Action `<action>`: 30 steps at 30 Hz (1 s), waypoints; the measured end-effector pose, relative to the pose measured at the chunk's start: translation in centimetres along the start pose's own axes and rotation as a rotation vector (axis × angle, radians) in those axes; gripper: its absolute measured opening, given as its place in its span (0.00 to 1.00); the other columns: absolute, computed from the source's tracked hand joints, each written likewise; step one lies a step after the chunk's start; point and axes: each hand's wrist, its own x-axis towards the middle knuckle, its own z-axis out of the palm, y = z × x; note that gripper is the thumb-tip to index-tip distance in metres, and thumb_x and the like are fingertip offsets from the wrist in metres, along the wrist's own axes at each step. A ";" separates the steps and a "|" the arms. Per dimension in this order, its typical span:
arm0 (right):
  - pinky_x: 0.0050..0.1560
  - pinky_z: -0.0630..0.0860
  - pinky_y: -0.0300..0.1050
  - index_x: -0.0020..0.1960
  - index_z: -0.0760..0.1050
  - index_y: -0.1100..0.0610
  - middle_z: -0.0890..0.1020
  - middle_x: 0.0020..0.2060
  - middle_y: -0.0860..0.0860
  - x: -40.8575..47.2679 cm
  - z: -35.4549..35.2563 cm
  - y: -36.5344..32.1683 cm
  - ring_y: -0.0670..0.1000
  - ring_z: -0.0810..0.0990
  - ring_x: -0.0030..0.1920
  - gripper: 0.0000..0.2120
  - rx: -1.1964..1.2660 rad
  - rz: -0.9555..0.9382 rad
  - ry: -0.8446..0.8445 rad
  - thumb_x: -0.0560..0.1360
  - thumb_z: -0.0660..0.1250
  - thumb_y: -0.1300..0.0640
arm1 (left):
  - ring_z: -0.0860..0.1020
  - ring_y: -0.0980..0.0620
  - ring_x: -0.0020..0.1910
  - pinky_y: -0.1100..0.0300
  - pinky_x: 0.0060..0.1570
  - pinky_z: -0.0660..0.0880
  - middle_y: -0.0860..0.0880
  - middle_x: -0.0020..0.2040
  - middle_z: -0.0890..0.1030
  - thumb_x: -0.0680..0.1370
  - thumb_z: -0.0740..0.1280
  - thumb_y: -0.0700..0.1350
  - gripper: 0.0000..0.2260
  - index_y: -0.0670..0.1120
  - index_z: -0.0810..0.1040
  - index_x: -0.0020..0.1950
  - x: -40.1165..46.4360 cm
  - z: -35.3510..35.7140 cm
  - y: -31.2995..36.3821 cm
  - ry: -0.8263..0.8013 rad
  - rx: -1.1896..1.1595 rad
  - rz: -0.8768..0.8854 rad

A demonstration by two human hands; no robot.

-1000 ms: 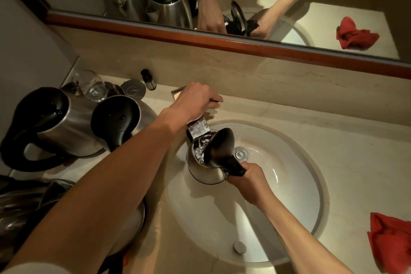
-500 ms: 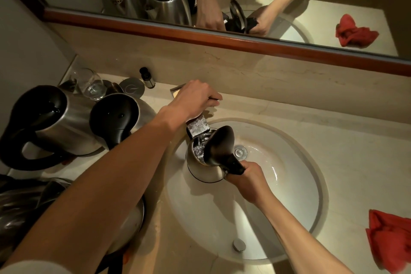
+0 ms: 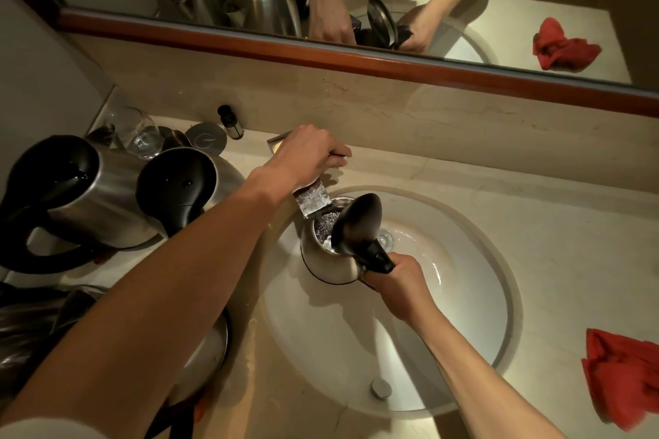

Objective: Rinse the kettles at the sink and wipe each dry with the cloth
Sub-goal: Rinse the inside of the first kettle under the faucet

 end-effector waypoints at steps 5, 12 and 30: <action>0.39 0.57 0.48 0.31 0.64 0.54 0.63 0.28 0.49 0.0 0.0 0.2 0.51 0.60 0.34 0.21 0.028 -0.011 0.016 0.69 0.74 0.68 | 0.81 0.45 0.57 0.54 0.56 0.74 0.48 0.57 0.85 0.79 0.69 0.50 0.13 0.49 0.83 0.61 0.0 0.0 -0.1 -0.001 -0.007 0.001; 0.34 0.54 0.47 0.27 0.62 0.51 0.62 0.24 0.44 0.1 0.0 0.1 0.49 0.57 0.31 0.24 -0.037 -0.045 -0.002 0.69 0.74 0.67 | 0.81 0.46 0.58 0.55 0.56 0.74 0.49 0.58 0.84 0.79 0.69 0.50 0.13 0.49 0.83 0.61 0.0 0.1 -0.2 0.006 -0.014 -0.003; 0.31 0.54 0.44 0.32 0.66 0.55 0.61 0.22 0.44 0.0 0.1 -0.2 0.47 0.57 0.29 0.18 -0.074 -0.053 -0.002 0.69 0.74 0.68 | 0.82 0.47 0.57 0.56 0.56 0.73 0.49 0.58 0.84 0.79 0.69 0.50 0.13 0.48 0.83 0.62 0.0 0.1 -0.2 0.006 -0.007 0.004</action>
